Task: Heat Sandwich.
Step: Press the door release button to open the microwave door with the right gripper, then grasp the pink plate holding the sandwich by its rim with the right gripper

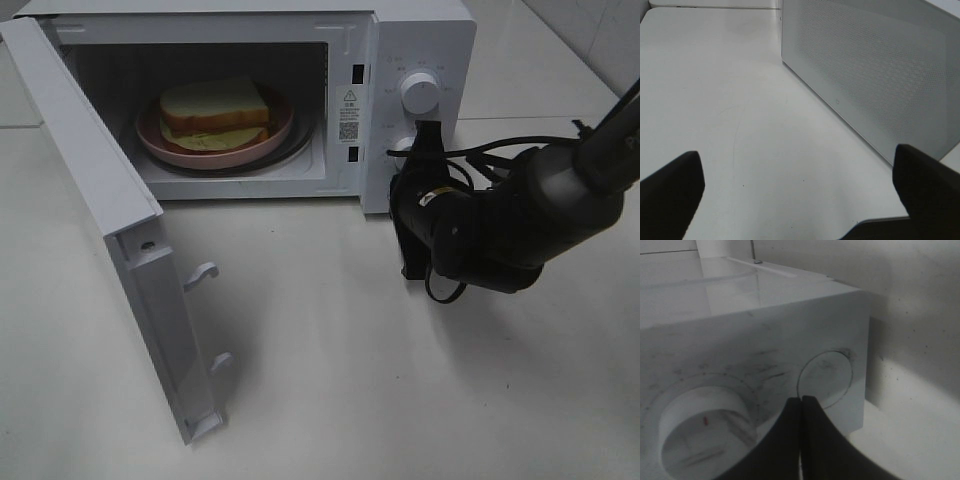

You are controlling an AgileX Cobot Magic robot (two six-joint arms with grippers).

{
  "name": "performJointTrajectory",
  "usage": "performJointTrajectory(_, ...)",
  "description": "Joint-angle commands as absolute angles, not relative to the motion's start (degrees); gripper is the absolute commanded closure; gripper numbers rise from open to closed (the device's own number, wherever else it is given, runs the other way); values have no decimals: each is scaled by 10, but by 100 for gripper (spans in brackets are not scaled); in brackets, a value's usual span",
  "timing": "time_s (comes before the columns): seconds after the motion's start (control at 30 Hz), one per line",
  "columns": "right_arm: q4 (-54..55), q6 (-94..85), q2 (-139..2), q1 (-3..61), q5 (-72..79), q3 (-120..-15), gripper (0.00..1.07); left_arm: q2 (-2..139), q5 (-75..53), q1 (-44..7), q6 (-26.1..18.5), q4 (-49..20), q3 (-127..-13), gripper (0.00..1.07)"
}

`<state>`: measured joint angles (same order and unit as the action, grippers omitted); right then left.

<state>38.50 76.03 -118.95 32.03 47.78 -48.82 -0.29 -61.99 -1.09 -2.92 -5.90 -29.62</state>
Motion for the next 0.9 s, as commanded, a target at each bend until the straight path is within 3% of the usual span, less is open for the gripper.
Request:
performJointTrajectory(0.03,386,735,-1152,322,473,-461,107,-6,-612,-10,-27,-64,-295,10)
performJointTrajectory(0.37,368,713,-1078,322,414,-392,107,-6,-612,-10,-27,-64,-295,10)
performJointTrajectory(0.67,264,696,-992,320,315,-355,107,-6,-612,-10,-27,-64,-295,10)
performJointTrajectory(0.9,214,574,-932,320,181,-355,107,-6,-612,-10,-27,-64,-295,10)
